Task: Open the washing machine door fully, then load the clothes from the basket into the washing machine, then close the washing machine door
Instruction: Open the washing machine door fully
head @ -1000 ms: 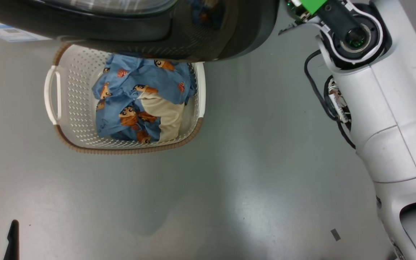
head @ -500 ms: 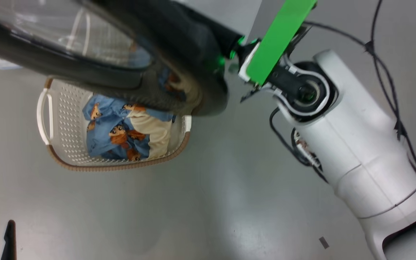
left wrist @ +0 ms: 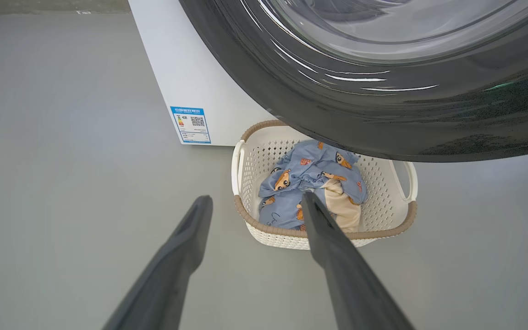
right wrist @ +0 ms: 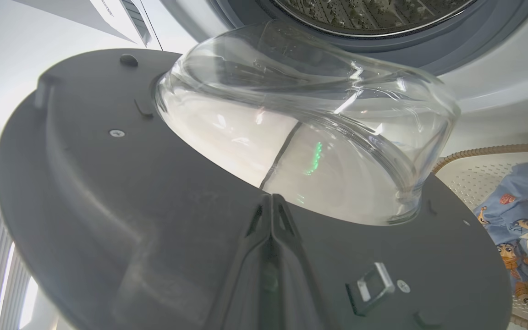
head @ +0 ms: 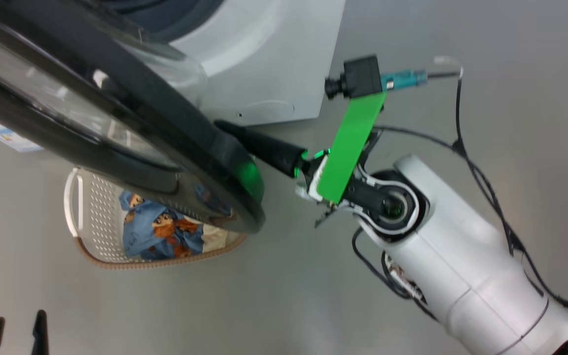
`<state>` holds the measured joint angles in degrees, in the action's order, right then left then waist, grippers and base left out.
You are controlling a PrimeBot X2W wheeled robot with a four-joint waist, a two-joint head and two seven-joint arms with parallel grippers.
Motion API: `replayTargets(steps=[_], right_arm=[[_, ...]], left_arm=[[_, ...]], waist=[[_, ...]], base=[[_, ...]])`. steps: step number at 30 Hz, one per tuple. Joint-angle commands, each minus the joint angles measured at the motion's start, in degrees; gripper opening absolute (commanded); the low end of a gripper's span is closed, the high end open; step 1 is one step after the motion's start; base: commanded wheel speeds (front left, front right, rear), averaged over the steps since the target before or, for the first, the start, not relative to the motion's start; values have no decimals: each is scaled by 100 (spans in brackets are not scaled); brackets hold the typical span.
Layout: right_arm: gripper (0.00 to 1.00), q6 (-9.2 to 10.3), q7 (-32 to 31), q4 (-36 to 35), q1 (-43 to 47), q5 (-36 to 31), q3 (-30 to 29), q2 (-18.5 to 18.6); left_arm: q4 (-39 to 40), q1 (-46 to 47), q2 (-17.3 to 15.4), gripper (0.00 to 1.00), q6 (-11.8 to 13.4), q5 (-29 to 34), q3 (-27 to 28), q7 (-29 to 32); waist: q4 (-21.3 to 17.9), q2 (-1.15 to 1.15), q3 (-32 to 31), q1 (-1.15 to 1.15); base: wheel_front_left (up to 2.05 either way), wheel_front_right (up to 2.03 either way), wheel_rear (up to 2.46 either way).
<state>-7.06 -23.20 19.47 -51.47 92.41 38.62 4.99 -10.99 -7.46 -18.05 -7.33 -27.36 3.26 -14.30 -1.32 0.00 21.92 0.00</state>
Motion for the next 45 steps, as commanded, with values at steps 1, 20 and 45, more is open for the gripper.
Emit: replayTargets(steps=[1,20,45], right_arm=[[0,-43,-32,-189,210,49,80,-175],[0,-43,-10,99,1271,751,574,-209],[0,-43,899,-264,1233,2069,1803,-211]], left_arm=[[38,170,-98,100,-15,51,187,-70],[-479,419,417,100,-15,431,-207,-70],[-695,670,696,100,-15,534,-431,-70]], waist=[[10,0,-309,0],[837,0,-1313,0],[1704,0,-1667,0]], base=[[0,0,0],[0,0,0],[0,0,0]])
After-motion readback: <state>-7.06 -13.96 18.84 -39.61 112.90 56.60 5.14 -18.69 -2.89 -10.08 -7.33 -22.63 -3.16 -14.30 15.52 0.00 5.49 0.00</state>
